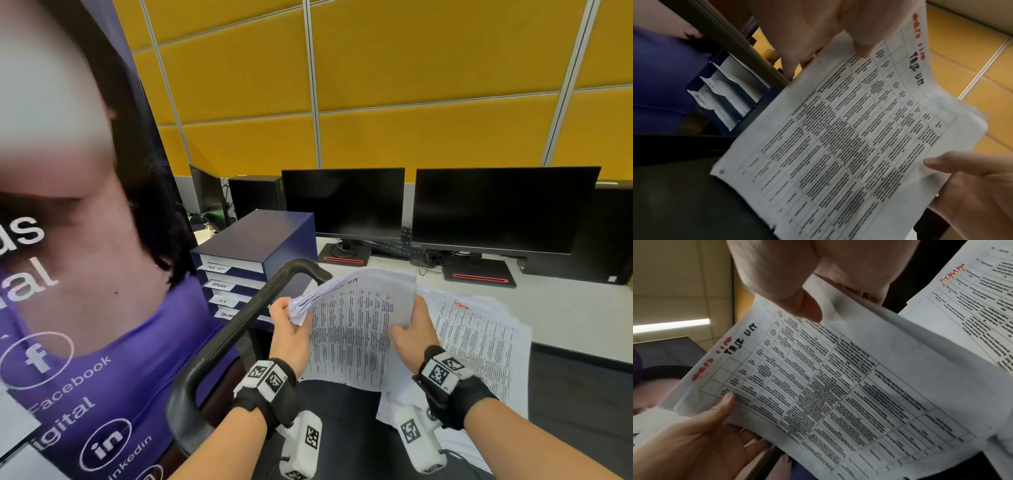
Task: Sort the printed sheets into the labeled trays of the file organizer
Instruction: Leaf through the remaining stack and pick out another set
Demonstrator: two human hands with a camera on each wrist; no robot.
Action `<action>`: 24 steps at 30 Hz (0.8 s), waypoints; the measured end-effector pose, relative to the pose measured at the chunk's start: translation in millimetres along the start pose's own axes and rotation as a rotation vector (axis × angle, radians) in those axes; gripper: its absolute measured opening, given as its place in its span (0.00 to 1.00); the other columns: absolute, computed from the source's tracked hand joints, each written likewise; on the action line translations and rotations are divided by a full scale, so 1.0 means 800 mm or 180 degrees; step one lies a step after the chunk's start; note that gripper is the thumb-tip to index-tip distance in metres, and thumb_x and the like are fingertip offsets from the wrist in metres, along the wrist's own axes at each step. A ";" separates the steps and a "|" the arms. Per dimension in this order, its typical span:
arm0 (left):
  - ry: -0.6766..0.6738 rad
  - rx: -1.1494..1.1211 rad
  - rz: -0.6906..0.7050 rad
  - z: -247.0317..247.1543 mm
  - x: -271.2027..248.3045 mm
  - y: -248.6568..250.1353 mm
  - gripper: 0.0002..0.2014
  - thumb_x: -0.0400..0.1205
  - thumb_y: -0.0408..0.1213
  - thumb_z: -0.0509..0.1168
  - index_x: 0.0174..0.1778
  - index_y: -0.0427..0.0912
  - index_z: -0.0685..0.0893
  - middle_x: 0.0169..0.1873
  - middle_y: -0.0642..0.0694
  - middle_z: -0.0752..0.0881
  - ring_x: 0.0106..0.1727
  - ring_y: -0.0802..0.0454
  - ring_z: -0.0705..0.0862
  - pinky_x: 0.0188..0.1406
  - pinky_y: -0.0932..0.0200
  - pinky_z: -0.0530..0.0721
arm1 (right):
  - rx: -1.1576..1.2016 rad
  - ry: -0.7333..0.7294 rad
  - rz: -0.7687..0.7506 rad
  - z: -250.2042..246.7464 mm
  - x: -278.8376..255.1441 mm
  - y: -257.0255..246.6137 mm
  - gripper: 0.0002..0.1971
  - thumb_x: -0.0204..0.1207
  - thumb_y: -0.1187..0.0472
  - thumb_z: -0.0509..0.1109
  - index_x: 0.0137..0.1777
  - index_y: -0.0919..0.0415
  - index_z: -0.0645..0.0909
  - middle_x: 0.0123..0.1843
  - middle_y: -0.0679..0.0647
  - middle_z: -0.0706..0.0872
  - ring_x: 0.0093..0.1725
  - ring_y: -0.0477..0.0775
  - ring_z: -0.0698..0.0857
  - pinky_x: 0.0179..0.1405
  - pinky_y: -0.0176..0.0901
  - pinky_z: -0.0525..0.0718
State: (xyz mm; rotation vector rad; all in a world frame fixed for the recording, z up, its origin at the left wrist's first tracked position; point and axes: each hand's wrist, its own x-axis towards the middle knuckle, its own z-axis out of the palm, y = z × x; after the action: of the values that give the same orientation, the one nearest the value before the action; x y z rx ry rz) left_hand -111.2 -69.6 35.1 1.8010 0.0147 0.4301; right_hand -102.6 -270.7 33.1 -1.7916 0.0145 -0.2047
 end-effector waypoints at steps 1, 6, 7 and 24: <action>0.0040 0.0007 0.0047 -0.001 0.003 0.002 0.12 0.85 0.34 0.59 0.62 0.44 0.66 0.45 0.57 0.76 0.43 0.65 0.77 0.37 0.82 0.74 | 0.0025 0.0015 0.0001 -0.001 0.002 -0.001 0.26 0.75 0.78 0.60 0.70 0.56 0.65 0.49 0.45 0.79 0.44 0.38 0.80 0.31 0.26 0.78; -0.0153 0.0070 -0.0016 0.001 0.013 0.008 0.12 0.86 0.37 0.58 0.64 0.51 0.68 0.53 0.56 0.80 0.53 0.63 0.80 0.53 0.69 0.76 | -0.0114 -0.0073 -0.0044 0.000 0.008 -0.006 0.24 0.77 0.76 0.59 0.71 0.58 0.67 0.55 0.49 0.79 0.50 0.45 0.81 0.34 0.23 0.74; -0.0204 0.0119 -0.0045 0.002 0.014 0.006 0.13 0.86 0.37 0.58 0.64 0.53 0.66 0.55 0.54 0.80 0.56 0.59 0.81 0.57 0.63 0.76 | -0.0129 -0.0060 -0.0031 0.001 0.010 -0.005 0.23 0.78 0.76 0.59 0.71 0.59 0.67 0.56 0.50 0.79 0.53 0.48 0.80 0.35 0.23 0.74; 0.0373 0.1027 0.1067 -0.030 0.038 0.008 0.14 0.75 0.40 0.73 0.52 0.62 0.81 0.60 0.55 0.76 0.62 0.54 0.76 0.68 0.49 0.77 | -0.0189 -0.0103 0.0080 0.000 0.029 0.001 0.22 0.78 0.75 0.58 0.70 0.58 0.68 0.57 0.51 0.80 0.55 0.51 0.81 0.51 0.39 0.78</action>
State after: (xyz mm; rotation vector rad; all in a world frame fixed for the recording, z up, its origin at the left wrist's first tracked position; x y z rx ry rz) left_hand -91.2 -41.8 54.8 2.1004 -0.1457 0.8093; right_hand -79.3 -273.5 35.2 -1.8527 0.0200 -0.1587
